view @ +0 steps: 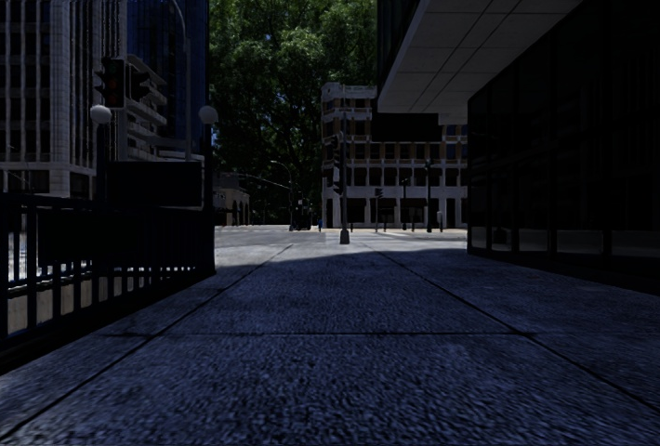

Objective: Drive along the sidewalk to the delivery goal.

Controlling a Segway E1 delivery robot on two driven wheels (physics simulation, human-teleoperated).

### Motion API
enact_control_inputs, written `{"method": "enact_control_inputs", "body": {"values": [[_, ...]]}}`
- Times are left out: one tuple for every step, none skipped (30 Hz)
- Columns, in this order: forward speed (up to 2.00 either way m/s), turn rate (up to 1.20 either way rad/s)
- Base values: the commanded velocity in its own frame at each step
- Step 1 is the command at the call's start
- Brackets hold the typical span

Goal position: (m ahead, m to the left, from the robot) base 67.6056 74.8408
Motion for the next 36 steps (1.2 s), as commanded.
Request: {"method": "enact_control_inputs", "body": {"values": [[2.0,0.0],[2.0,0.0],[2.0,0.0],[2.0,0.0],[2.0,0.0],[2.0,0.0],[2.0,0.0],[2.0,0.0],[2.0,0.0],[2.0,0.0],[2.0,0.0],[2.0,0.0],[2.0,0.0],[2.0,0.0],[2.0,0.0],[2.0,0.0],[2.0,0.0],[2.0,0.0],[2.0,0.0],[2.0,0.0],[2.0,0.0],[2.0,0.0],[2.0,0.0],[2.0,0.0],[2.0,0.0],[2.0,0.0],[2.0,0.0],[2.0,0.0],[2.0,0.0],[2.0,0.0],[2.0,0.0],[2.0,0.0],[2.0,0.0],[2.0,0.0],[2.0,0.0],[2.0,0.0]]}}
